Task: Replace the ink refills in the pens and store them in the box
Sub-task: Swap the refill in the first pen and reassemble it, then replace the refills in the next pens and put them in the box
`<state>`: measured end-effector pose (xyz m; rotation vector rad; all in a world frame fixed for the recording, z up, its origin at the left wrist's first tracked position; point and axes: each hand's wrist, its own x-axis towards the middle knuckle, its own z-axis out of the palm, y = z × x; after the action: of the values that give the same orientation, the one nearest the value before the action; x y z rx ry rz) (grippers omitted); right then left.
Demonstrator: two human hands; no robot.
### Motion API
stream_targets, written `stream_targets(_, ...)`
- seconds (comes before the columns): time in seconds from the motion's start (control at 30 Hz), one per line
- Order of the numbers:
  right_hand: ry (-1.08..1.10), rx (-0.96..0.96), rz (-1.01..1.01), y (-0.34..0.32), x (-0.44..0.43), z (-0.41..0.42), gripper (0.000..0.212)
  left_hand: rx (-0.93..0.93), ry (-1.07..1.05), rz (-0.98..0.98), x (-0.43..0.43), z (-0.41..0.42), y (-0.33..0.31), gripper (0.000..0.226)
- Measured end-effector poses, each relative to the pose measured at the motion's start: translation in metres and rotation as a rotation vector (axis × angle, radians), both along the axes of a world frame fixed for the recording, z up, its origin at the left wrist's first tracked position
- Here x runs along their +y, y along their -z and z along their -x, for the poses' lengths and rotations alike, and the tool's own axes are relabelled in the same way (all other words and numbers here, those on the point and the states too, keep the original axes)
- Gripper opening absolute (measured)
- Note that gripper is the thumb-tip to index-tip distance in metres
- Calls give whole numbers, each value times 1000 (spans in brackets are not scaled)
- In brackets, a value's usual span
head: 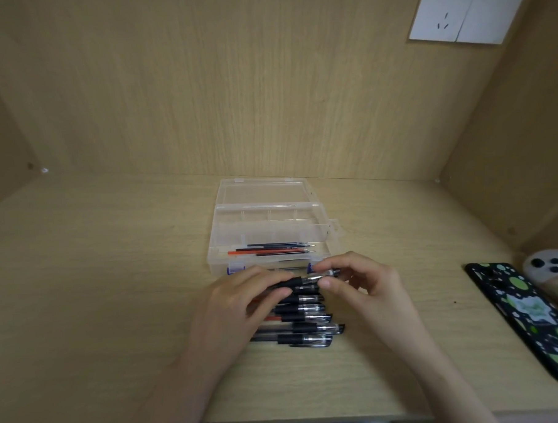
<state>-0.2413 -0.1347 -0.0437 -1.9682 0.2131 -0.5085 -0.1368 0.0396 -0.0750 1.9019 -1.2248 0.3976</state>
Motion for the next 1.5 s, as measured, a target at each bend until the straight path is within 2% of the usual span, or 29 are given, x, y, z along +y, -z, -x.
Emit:
stream_targets(0.27, 4, 23, -113, 9, 8, -4, 22, -31, 9, -13, -1, 0, 2, 29)
stream_targets(0.63, -70, 4, -106, 11, 11, -6, 24, -14, 8, -2, 2, -1, 2, 27)
stream_targets(0.77, -44, -6, -38, 0, 6, -15, 22, -23, -49, 10, -4, 0, -1, 33)
stream_targets(0.87, 90, -60, 27, -17, -21, -31, 20, -129, -104, -14, -8, 1, -2, 43)
stream_targets(0.93, 176, -86, 87, -25, -39, -48, 17, -145, -82, -15, -6, -1, -1, 36)
stream_targets(1.03, 226, -76, 156, -24, -51, -79, 13, -44, 12, -119, -3, -4, 4, 26)
stream_targets(1.2, 206, 21, 288, -6, -51, -118, 14, 7, 39, -222, -4, -6, 11, 29)
stream_targets(1.37, 134, 133, 434, 10, -52, -126, 26, -58, 33, -266, -6, -8, 12, 28)
stream_targets(1.5, 128, 40, 405, -1, -43, -98, 24, -95, 32, -307, -4, -7, 13, 30)
